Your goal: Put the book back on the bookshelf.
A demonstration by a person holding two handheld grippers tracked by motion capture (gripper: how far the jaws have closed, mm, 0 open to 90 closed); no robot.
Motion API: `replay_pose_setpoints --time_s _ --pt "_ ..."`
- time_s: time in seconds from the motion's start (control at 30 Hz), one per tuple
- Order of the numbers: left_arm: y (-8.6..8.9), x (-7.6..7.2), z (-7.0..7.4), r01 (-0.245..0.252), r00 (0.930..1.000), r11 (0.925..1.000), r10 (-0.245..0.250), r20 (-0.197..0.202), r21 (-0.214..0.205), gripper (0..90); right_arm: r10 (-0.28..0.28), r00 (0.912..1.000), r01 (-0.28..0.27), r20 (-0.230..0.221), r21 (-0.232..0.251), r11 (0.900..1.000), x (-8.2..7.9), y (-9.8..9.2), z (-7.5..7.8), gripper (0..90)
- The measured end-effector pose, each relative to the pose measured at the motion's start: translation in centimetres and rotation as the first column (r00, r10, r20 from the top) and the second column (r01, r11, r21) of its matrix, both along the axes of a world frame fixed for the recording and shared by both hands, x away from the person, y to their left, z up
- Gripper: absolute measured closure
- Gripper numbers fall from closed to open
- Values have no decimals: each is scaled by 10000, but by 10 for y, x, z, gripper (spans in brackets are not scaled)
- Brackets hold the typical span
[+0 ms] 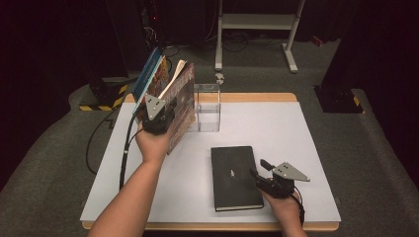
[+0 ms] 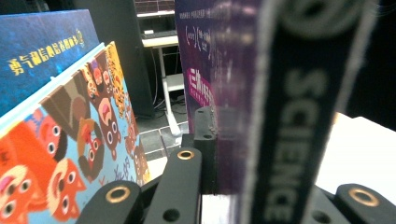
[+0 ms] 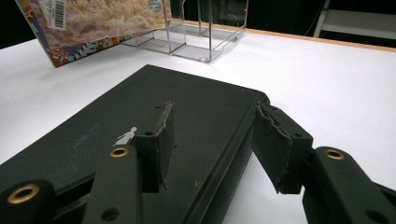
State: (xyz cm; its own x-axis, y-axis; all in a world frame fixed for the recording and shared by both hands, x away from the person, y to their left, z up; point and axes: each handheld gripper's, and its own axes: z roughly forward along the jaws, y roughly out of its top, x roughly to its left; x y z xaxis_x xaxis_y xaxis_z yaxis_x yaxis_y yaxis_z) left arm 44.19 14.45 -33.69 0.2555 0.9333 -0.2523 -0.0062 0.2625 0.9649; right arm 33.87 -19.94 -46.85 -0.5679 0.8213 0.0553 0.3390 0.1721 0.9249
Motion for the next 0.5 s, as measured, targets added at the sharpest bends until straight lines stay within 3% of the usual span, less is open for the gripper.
replay_pose_setpoints --time_s 0.5 --pt "-4 24 5 -414 9989 9991 413 233 29 837 24 10000 -23 -53 43 10000 1 0 -1 482"
